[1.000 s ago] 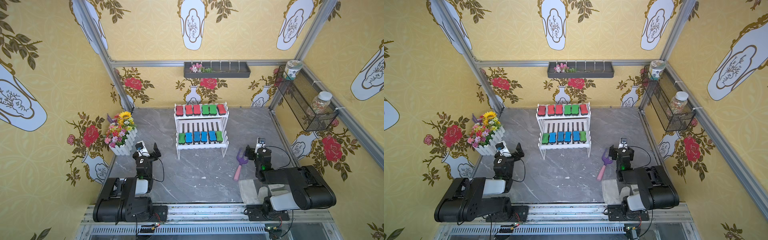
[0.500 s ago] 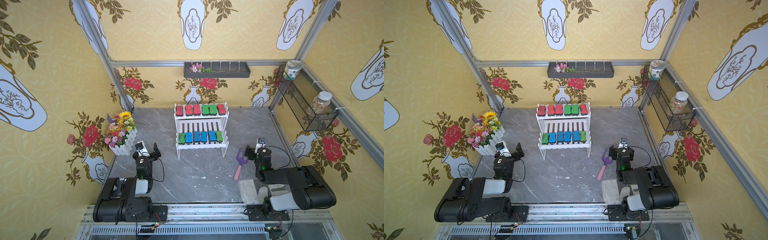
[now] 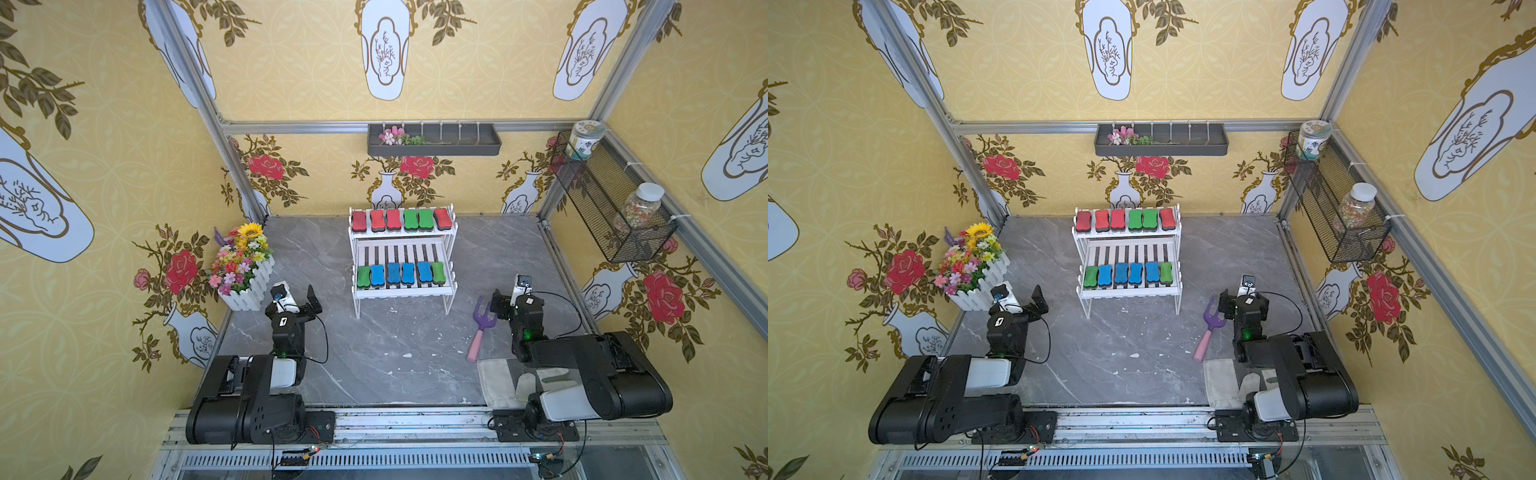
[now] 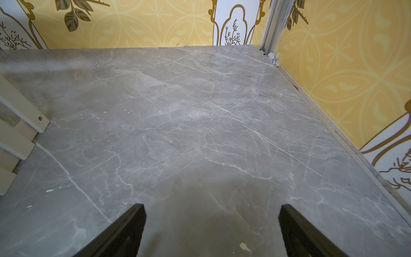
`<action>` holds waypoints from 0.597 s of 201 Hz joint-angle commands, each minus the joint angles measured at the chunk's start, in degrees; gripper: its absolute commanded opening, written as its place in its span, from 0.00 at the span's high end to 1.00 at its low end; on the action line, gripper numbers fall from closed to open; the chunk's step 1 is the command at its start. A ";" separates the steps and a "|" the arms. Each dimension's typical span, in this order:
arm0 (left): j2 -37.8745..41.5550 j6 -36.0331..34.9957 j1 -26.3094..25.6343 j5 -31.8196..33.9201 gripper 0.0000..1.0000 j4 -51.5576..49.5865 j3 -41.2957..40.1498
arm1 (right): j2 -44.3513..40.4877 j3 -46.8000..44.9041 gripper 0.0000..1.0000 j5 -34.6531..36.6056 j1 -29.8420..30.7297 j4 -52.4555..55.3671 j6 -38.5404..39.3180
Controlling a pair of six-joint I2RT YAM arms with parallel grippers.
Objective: Remove the whiteboard erasers from the shelf
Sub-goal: Pick up the whiteboard eraser from the shelf.
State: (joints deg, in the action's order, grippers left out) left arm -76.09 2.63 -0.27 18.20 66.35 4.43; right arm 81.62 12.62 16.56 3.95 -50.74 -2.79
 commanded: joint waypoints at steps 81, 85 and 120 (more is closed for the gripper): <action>11.12 2.68 0.27 5.53 0.00 -21.25 8.79 | -3.60 -1.42 0.03 -0.07 -1.07 -1.62 -1.40; 11.52 2.83 0.27 5.56 0.00 -21.73 9.03 | -3.91 -1.97 0.03 0.03 -0.89 -2.11 -1.28; 14.77 5.78 0.27 3.91 0.01 -19.69 11.22 | -8.01 1.72 0.03 10.16 4.50 7.76 0.16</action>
State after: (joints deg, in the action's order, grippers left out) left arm -62.78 6.11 -0.01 23.18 46.09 14.37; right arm 77.28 10.44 18.22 5.61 -50.70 -3.14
